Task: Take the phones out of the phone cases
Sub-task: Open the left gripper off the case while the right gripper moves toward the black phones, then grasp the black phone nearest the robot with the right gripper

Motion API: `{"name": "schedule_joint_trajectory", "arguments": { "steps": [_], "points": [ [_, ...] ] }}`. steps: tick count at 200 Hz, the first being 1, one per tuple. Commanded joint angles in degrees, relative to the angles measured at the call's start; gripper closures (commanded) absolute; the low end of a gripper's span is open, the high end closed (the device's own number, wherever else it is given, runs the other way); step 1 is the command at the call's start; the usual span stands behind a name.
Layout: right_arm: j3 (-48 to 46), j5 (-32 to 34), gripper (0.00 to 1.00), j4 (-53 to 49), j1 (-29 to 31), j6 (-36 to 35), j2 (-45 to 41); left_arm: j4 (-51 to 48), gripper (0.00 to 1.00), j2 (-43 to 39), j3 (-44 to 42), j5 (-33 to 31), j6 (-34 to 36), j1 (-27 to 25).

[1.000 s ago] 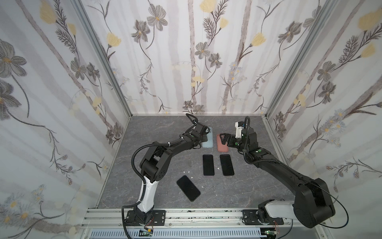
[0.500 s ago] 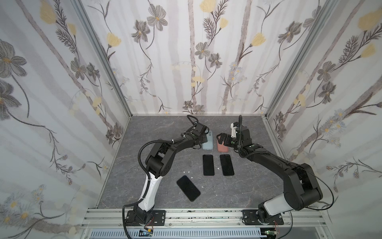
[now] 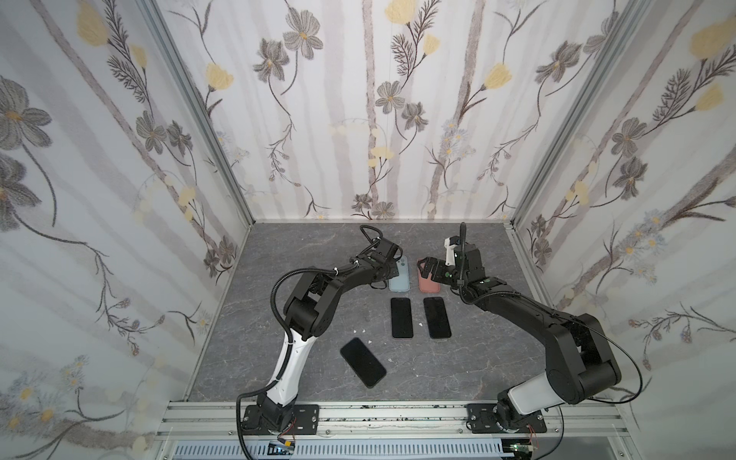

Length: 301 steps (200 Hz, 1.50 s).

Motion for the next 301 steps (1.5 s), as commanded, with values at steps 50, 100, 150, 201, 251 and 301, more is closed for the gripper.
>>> {"name": "schedule_joint_trajectory", "arguments": {
  "steps": [50,100,150,201,251,301],
  "points": [
    [-1.5,0.6,0.00,0.0,0.5,-0.9,-3.0,0.0,0.67,-6.8,-2.4,-3.2,-0.9,0.2],
    [-1.9,2.9,0.02,-7.7,10.8,-4.5,-6.6,0.3,0.56,-25.5,-14.4,-11.3,1.3,3.4],
    [4.0,3.3,0.04,-15.7,26.8,-7.1,-0.5,1.8,0.45,-42.5,-28.0,-9.2,1.6,13.8],
    [19.7,5.7,0.08,-29.0,39.6,-14.4,14.2,4.1,0.26,-55.4,-37.9,-0.5,0.2,27.7],
    [31.8,8.9,0.07,-39.0,44.9,-14.1,24.4,5.3,0.11,-61.0,-42.7,6.7,-0.6,37.1],
    [36.0,8.7,0.06,-42.9,47.0,-11.7,29.7,5.7,0.00,-61.5,-43.8,7.8,-0.9,39.2]
  ]
}}
